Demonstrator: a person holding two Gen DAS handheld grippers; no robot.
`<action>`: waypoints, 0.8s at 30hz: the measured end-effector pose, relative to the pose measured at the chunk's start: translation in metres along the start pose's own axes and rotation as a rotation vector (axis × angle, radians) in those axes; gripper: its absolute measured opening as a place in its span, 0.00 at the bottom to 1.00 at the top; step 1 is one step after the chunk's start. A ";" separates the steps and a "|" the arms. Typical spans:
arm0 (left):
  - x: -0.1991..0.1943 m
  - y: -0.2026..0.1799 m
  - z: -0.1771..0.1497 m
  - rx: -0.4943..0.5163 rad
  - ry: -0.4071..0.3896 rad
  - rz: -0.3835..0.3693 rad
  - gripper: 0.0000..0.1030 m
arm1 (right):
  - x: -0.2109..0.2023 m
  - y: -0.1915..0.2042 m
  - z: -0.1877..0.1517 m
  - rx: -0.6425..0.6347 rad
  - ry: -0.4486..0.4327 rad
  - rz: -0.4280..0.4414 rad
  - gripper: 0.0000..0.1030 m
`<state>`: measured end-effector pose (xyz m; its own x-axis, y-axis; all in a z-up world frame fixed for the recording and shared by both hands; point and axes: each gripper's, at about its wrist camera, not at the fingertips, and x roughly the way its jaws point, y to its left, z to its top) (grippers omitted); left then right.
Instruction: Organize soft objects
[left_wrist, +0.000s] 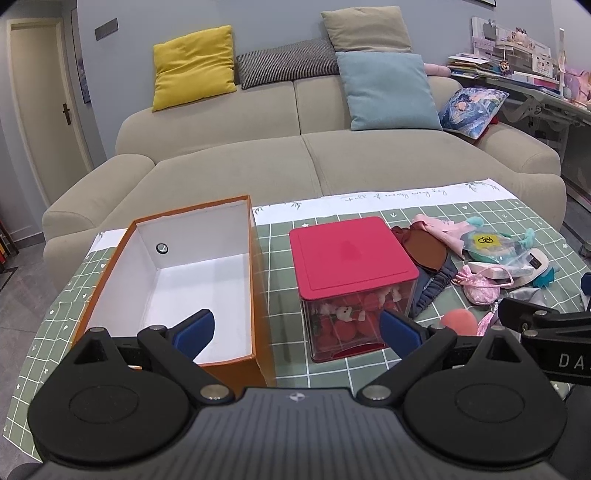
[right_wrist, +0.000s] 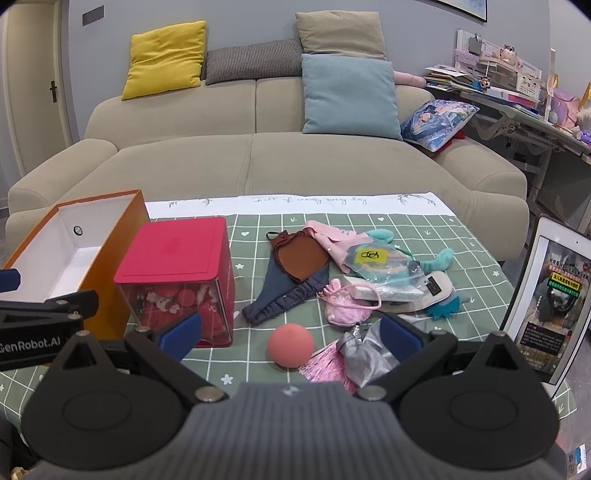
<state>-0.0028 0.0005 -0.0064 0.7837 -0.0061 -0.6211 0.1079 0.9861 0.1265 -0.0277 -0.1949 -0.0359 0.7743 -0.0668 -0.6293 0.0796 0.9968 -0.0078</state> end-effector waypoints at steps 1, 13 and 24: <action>0.000 0.000 0.000 -0.002 0.001 -0.001 1.00 | 0.000 0.000 0.000 -0.001 0.001 -0.001 0.98; 0.001 0.001 -0.001 -0.001 0.009 -0.007 1.00 | 0.001 -0.001 -0.002 -0.005 0.014 -0.002 0.98; 0.001 -0.032 0.001 0.114 -0.004 -0.140 1.00 | 0.015 -0.033 -0.008 -0.081 0.032 -0.002 0.98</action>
<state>-0.0048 -0.0317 -0.0101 0.7586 -0.1427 -0.6357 0.2842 0.9505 0.1258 -0.0233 -0.2282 -0.0511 0.7535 -0.0684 -0.6539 0.0286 0.9970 -0.0713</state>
